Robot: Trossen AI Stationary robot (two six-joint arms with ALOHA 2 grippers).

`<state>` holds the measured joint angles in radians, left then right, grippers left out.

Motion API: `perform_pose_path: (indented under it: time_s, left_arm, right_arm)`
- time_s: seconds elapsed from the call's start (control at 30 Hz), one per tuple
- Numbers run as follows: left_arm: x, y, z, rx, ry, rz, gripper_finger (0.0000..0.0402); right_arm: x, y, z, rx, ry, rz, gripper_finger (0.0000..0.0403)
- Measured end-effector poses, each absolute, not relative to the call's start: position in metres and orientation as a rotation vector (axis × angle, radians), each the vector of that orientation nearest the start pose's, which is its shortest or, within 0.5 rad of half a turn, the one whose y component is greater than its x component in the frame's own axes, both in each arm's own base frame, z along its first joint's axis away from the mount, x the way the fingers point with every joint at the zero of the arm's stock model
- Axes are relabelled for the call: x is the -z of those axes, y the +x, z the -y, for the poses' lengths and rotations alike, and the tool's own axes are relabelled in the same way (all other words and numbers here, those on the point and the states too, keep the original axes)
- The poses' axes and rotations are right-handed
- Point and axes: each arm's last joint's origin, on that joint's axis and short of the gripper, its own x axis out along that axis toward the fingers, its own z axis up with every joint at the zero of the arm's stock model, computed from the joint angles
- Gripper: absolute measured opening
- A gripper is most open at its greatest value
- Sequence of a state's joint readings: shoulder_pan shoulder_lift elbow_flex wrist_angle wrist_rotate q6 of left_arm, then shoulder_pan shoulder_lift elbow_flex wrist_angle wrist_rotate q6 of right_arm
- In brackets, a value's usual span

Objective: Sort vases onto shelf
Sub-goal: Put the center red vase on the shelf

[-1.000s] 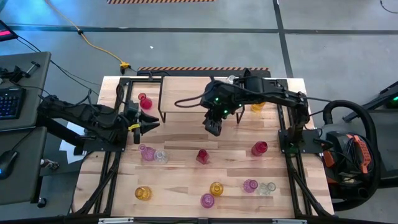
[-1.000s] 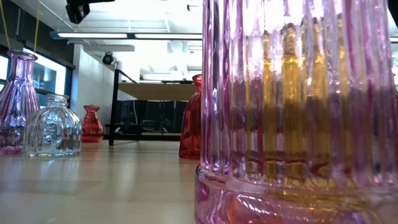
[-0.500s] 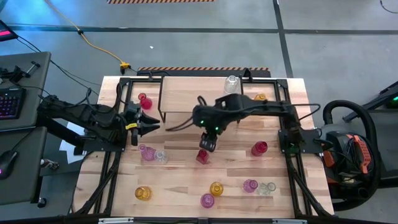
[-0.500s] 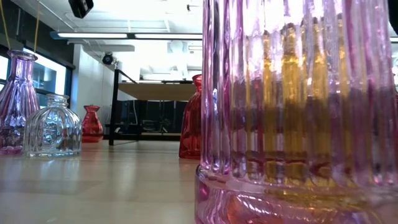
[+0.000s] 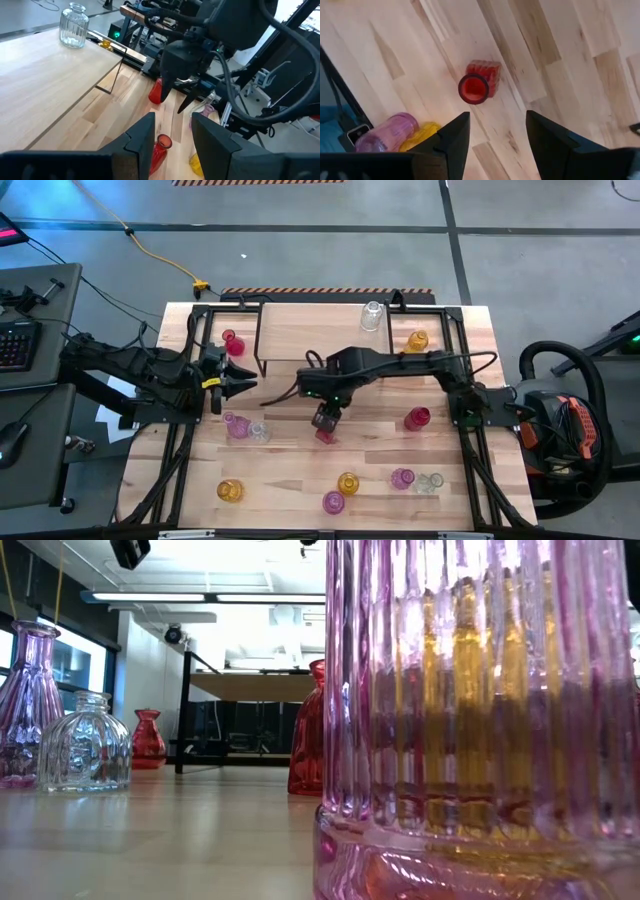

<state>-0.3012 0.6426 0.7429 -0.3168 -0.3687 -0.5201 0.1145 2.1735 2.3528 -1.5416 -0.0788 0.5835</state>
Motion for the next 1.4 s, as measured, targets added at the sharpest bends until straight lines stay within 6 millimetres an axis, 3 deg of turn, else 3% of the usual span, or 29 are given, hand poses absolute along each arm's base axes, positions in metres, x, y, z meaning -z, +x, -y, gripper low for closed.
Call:
perform_pose_path:
  time_s: [0.47, 0.73, 1.1, 1.4]
  left_arm:
    - [-0.326, 0.136, 0.031, -0.119, -0.447, -0.182, 0.0120]
    - [-0.325, 0.136, 0.032, -0.094, -0.452, -0.190, 0.0120]
    - [-0.325, 0.136, 0.033, -0.070, -0.452, -0.206, 0.0120]
    - [-0.324, 0.135, 0.033, -0.072, -0.450, -0.213, 0.0120]
  right_arm:
    - [-0.302, 0.428, -0.074, 0.294, 0.407, -1.417, 0.0174]
    - [-0.299, 0.431, -0.074, 0.313, 0.399, -1.392, 0.0174]
    - [-0.260, 0.433, -0.075, 0.316, 0.383, -1.482, 0.0174]
    - [-0.259, 0.435, -0.076, 0.294, 0.399, -1.471, 0.0171]
